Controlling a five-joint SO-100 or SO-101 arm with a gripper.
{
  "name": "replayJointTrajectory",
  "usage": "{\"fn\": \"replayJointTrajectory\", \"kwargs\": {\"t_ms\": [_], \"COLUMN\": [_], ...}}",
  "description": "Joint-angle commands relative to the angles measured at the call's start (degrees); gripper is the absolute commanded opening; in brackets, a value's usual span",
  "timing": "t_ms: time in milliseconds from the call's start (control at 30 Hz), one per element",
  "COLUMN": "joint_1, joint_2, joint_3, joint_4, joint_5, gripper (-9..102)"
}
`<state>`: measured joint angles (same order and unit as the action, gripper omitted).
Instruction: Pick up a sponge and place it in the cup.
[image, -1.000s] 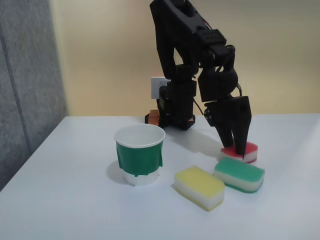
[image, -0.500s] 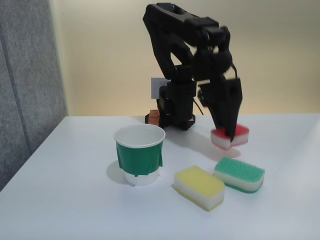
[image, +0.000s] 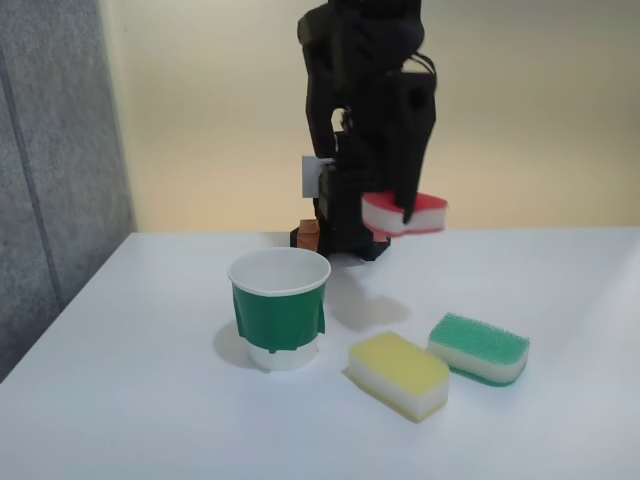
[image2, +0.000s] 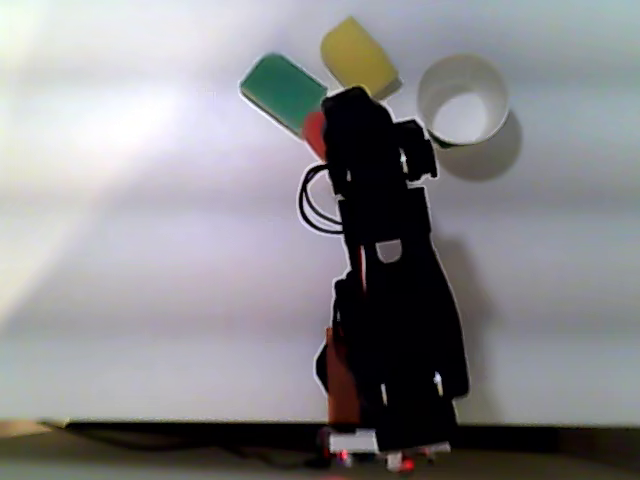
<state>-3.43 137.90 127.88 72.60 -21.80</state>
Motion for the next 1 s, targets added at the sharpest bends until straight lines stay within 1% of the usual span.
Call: {"fn": "replayJointTrajectory", "kwargs": {"t_ms": [0, 233, 400, 533, 667, 800, 967], "joint_1": [5.80, 15.64, 19.34, 21.62, 23.38, 24.17, 24.87], "joint_2": [-1.58, -8.79, -14.41, -18.81, -22.32, -24.17, -24.52], "joint_3": [-6.24, -17.75, -24.61, -28.65, -30.06, -29.44, -27.16], "joint_4": [2.29, 5.27, 5.80, 4.22, 1.85, 1.58, 4.48], "joint_5": [-6.86, -19.69, -24.17, -27.95, -32.17, -34.28, -35.51], "gripper": [0, 0, 0, 0, 0, 0, 0]}}
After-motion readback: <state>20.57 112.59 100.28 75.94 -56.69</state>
